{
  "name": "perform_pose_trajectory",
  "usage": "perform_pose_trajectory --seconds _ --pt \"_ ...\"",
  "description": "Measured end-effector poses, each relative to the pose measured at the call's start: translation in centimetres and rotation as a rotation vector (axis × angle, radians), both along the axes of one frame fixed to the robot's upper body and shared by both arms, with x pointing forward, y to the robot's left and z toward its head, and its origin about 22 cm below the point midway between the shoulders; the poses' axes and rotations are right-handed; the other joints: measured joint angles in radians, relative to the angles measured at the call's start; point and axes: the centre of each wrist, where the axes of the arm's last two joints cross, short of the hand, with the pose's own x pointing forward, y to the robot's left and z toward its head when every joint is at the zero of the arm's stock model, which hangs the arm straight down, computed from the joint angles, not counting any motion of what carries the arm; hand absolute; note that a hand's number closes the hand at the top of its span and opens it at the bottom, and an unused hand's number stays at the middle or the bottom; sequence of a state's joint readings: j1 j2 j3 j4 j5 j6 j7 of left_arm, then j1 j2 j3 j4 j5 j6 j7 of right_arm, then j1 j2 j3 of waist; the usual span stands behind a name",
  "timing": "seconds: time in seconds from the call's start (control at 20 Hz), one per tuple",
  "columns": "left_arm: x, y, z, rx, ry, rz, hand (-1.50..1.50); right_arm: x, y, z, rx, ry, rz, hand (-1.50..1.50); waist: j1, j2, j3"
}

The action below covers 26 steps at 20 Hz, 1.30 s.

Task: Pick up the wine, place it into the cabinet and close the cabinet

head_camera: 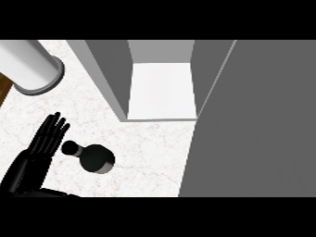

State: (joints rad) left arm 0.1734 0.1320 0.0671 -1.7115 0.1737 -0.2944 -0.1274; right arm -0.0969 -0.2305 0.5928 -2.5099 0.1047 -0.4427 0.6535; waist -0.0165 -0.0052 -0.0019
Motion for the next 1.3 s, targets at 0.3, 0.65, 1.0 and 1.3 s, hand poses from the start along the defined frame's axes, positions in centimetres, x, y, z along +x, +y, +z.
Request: perform_pose_trajectory --seconds 0.3,0.65,1.0,1.3 --pt "0.2 0.5 -2.8 0.001 0.025 -0.003 -1.5 -0.1 0.1 0.0 -0.009 0.004 0.0 -1.5 0.0 0.0 0.0" --pt "1.3 1.3 -5.9 0.003 0.047 0.02 -1.5 -0.3 0.6 0.0 -0.004 0.009 0.012 -1.5 -0.003 0.0 0.0" --pt "1.6 1.8 -8.9 -0.003 0.062 0.018 -1.5 -0.1 0.4 0.0 -0.018 -0.006 -0.009 -1.5 0.0 0.002 0.0" --pt "1.7 1.9 -11.2 -0.06 0.118 -0.033 -1.5 -0.4 0.4 -0.2 -0.025 -0.006 -0.008 -1.5 -0.006 0.001 0.0"
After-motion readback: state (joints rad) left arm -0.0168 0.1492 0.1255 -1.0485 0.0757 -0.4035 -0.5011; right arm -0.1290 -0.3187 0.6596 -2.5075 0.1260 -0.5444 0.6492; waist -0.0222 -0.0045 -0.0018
